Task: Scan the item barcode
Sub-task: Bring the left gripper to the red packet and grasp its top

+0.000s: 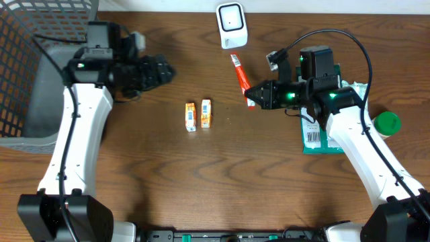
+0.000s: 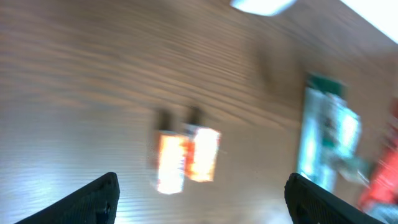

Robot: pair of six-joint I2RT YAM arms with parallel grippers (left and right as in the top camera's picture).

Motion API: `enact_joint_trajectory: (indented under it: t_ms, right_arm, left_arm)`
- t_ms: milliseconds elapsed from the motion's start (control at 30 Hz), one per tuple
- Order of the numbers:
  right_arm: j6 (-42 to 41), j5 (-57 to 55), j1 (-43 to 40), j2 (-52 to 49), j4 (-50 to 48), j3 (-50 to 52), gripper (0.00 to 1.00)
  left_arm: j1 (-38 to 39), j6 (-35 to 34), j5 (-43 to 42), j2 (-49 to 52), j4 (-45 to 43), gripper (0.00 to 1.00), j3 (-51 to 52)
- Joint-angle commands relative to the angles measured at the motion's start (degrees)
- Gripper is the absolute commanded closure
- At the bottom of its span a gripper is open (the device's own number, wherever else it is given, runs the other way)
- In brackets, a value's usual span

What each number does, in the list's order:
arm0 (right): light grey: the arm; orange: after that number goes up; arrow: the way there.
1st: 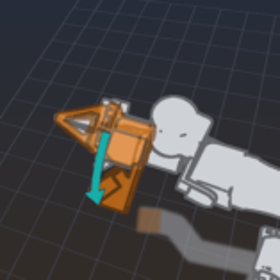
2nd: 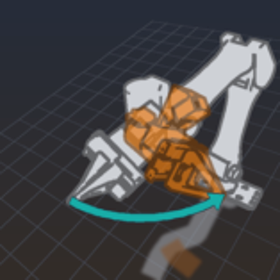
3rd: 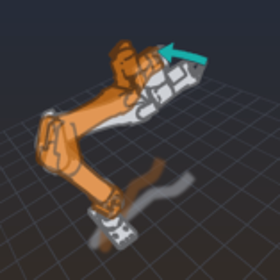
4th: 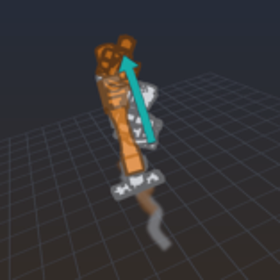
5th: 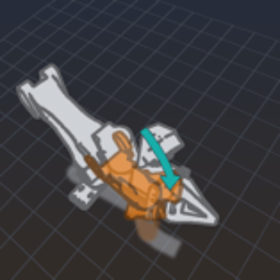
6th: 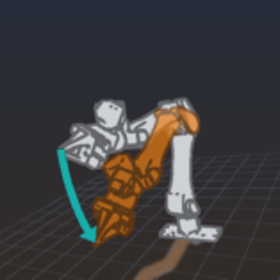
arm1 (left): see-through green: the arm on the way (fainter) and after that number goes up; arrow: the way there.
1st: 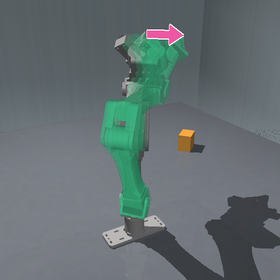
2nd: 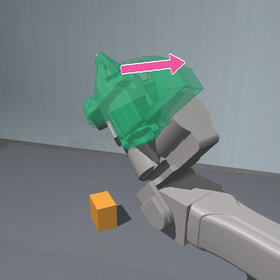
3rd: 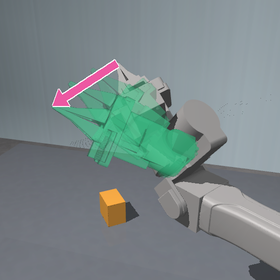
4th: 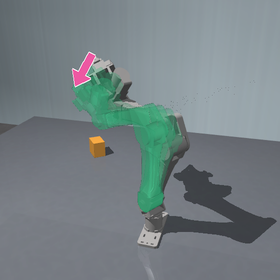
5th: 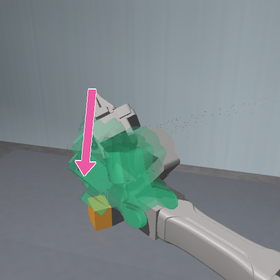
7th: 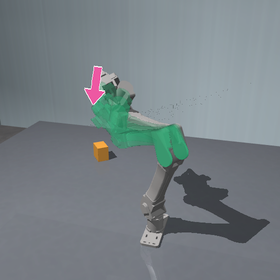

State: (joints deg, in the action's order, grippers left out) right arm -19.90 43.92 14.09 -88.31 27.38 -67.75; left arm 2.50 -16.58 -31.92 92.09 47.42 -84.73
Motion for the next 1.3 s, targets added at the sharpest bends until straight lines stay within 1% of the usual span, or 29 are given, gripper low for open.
enact_joint_trajectory:
  t_ms: [0,133,233,300,433,567,700,867,900,1000,1067,1100,1133,1167,1267]
  right_arm:
    - [-4.07,4.83,0.0,1.2,-1.49,-0.07,0.99]
    - [-6.75,4.83,0.46,1.2,-2.8,-0.07,0.99]
    - [-9.2,4.83,1.05,1.2,-4.09,-0.07,0.99]
    - [-10.95,4.85,1.66,1.2,-5.09,-0.07,0.99]
    - [-13.38,4.9,2.89,1.2,-7.5,-0.07,0.99]
    - [-17.22,7.28,3.76,1.2,-12.5,-0.07,0.99]
    - [-21.75,9.49,4.09,1.2,-18.51,-0.07,0.99]
    - [-22.95,9.55,4.44,1.2,-19.93,-0.07,0.99]
    - [-22.95,9.53,4.61,1.2,-19.96,-0.07,0.99]
    - [-22.95,9.49,5.09,1.2,-20.94,-0.07,0.99]
    - [-22.99,9.49,5.31,1.2,-22.05,-0.07,0.99]
    - [-23.23,9.46,5.42,1.2,-22.69,-0.07,0.99]
    - [-23.45,9.35,5.49,1.2,-23.3,-0.07,0.99]
    - [-24.06,8.9,5.53,1.2,-23.85,-0.07,0.99]
    - [-25.49,6.51,5.51,1.2,-24.24,-0.07,0.99]
  left_arm:
    - [3.74,1.73,-9.66,-0.44,-0.7,0.14,0.02]
    - [7.52,1.75,-9.66,-0.44,-3.69,0.15,0.02]
    - [10.08,1.73,-9.66,-0.44,-8.02,0.17,0.02]
    - [11.74,1.66,-9.6,-0.44,-11.23,0.21,0.02]
    - [14.01,1.29,-9.29,-0.44,-15.45,0.23,0.02]
    - [15.54,1.29,-8.94,-0.44,-17.11,0.24,0.02]
    - [16.26,1.01,-5.27,-0.44,-17.35,0.24,0.02]
    - [16.26,-0.22,-3.41,-0.44,-18.4,0.24,0.02]
    - [16.35,-0.48,-3.39,-0.44,-18.62,0.26,0.02]
    - [16.55,-2.36,-3.41,-0.44,-19.54,0.36,0.02]
    - [16.61,-3.91,-3.43,-0.44,-20.15,0.38,0.02]
    - [16.61,-4.87,-3.43,-0.44,-20.37,0.41,0.02]
    - [16.61,-5.75,-3.43,-0.44,-20.63,0.47,0.02]
    - [16.61,-7.06,-3.45,-0.44,-21.03,0.5,0.02]
    - [16.61,-9.81,-3.65,-0.44,-21.75,0.51,0.02]
